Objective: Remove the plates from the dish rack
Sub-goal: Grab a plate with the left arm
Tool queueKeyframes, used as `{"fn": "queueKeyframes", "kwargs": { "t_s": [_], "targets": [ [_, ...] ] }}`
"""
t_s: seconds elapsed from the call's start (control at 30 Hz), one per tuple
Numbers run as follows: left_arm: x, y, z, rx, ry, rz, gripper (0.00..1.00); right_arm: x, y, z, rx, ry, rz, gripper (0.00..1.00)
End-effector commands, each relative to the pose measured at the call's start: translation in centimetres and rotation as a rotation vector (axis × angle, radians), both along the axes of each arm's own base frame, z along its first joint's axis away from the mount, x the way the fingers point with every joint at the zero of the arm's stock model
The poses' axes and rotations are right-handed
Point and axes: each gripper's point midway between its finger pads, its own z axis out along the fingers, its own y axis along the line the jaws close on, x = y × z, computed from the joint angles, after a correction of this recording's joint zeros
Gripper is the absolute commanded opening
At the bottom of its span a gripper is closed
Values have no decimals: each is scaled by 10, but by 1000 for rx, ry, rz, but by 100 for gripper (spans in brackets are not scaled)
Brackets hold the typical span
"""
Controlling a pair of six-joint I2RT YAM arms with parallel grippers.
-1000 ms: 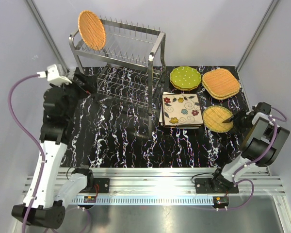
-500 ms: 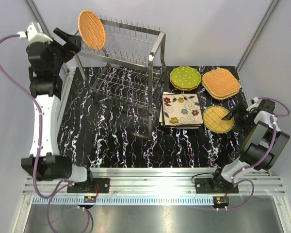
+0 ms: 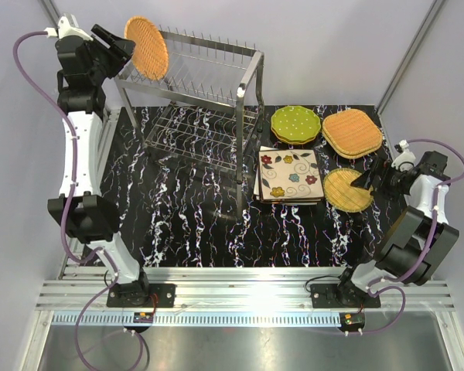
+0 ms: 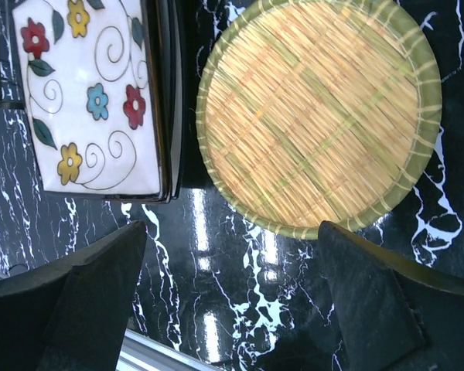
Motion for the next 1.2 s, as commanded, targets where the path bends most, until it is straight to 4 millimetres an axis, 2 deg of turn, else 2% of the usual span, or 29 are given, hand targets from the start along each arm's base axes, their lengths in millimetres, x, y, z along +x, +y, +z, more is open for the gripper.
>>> {"fn": "queueKeyframes", "kwargs": {
  "t_s": [0.0, 0.1, 0.17, 0.23, 0.37, 0.57, 0.7, 0.83, 0.9, 1.03, 1.17],
  "targets": [
    [-1, 1, 20, 16, -37, -7, 63, 8, 4, 27, 8, -95, 47, 100],
    [8, 3, 10, 40, -17, -11, 61, 11, 6, 31, 24, -110, 53, 100],
    [10, 2, 12, 67, -26, -22, 58, 13, 8, 33, 38, -122, 56, 100],
    [16, 3, 1, 87, 3, -24, 54, 14, 10, 34, 55, -129, 60, 100],
    [21, 10, -10, 173, 25, -5, 50, 14, 13, 37, 71, -140, 70, 100],
    [29, 8, -22, 299, 28, -10, 47, 16, 15, 40, 83, -154, 75, 100],
    [34, -1, -26, 373, 18, -26, 43, 18, 16, 43, 96, -170, 70, 100],
    [37, -2, -24, 444, -15, -26, 37, 19, 17, 44, 104, -174, 73, 99],
    [38, 0, -20, 468, -39, -6, 28, 18, 18, 44, 104, -174, 74, 100],
    [41, 4, -15, 528, -68, 1, 20, 18, 20, 43, 118, -174, 72, 100],
    [43, 4, -1, 568, -126, 8, 10, 18, 20, 45, 125, -180, 71, 100]
  ]
}}
